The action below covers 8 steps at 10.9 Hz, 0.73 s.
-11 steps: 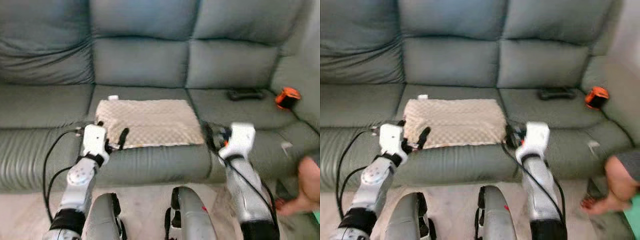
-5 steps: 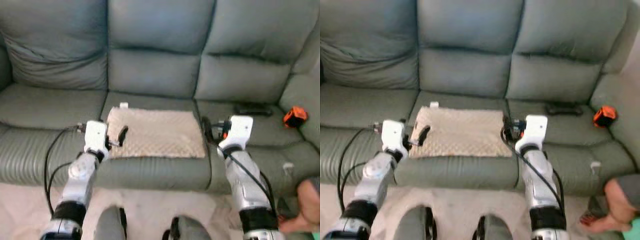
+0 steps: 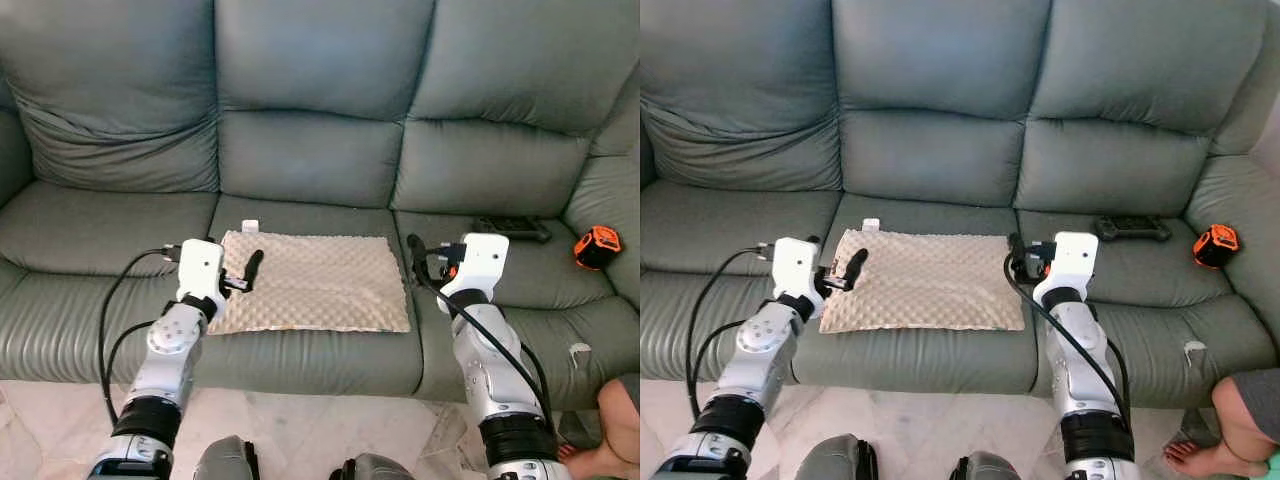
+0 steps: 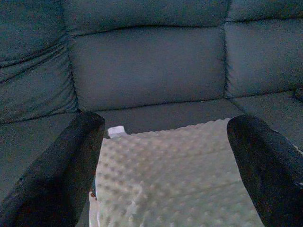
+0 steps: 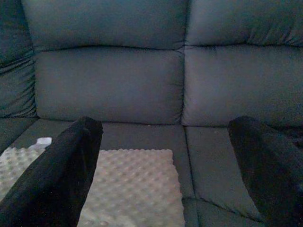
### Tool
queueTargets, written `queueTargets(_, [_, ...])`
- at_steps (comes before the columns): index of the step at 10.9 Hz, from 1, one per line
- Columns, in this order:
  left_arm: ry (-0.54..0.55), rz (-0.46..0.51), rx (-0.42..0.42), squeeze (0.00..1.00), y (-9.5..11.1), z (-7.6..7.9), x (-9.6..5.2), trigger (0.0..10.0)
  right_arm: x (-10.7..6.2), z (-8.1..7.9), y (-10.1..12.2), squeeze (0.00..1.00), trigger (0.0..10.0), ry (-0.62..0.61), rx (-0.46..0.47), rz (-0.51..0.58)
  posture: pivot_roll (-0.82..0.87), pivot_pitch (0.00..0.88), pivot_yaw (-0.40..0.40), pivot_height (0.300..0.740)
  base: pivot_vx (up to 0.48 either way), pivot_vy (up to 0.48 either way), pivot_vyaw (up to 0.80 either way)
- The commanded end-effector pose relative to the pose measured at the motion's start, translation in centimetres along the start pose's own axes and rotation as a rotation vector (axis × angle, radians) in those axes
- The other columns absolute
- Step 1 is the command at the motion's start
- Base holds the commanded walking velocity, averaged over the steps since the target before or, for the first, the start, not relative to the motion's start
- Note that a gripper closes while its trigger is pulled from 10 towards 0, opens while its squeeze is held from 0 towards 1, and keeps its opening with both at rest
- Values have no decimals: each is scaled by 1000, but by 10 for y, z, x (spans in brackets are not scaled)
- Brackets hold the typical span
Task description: Move the pillow to the sofa
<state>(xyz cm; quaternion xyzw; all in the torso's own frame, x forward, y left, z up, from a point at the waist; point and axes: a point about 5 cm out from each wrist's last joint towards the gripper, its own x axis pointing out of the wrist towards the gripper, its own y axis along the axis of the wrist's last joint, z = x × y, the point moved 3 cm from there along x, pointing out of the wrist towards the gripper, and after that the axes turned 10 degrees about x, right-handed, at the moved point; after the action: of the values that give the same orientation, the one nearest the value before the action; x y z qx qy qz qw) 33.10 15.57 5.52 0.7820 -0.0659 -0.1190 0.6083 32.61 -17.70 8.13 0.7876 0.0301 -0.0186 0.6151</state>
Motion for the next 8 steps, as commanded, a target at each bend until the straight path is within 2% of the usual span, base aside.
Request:
queueTargets(1, [-5,-14,2,0,-1,2,2,10000,-2,7,0,0,10000,-18,-5,-1,-60,0,-77,740,0,0,0])
queueTargets(3, [-8,-17,3,0,0,3,5,10000,-1,3,1,0,10000,-6,-25,-2,-68,0,-75,740,0,0,0])
queueTargets(8, [-13,-21,1,0,0,8,7,10000,-3,-10,1,0,10000,76,-34,5,-75,0,-72,740,0,0,776])
